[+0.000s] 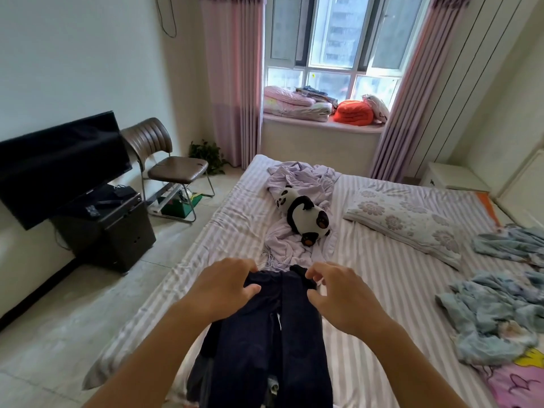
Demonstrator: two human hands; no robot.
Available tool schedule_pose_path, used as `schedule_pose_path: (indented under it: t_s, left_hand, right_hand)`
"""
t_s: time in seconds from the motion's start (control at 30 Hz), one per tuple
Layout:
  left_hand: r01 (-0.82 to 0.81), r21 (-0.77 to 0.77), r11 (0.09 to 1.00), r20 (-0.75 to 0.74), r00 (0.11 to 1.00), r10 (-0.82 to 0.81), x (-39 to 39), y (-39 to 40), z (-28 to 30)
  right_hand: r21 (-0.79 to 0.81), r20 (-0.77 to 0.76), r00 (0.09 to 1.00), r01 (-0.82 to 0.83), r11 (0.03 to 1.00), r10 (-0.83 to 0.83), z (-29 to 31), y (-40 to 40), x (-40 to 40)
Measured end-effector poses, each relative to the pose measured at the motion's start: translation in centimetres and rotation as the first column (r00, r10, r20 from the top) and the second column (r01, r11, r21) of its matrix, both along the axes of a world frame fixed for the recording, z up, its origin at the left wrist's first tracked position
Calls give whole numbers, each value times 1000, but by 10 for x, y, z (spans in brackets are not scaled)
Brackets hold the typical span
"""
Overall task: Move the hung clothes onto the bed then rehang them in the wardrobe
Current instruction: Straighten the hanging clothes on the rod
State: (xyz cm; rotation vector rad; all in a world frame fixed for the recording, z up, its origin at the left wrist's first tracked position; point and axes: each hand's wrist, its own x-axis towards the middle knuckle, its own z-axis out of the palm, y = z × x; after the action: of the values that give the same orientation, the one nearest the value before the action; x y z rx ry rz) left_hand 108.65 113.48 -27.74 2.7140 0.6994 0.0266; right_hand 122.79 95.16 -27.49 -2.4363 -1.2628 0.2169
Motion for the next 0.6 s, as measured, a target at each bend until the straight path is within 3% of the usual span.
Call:
schedule_pose_path:
  t_s: [0.4,0.6]
  left_hand:
    - [-58,-35,998,-22,998,57,118,102,-57]
    - [-138,-102,985,-35,990,135,180,143,-108]
  right_hand:
    - [-54,-65,997,45,998,-48,-59,93,125]
    - [-47,-288,953,83,995,-93,-118,135,197]
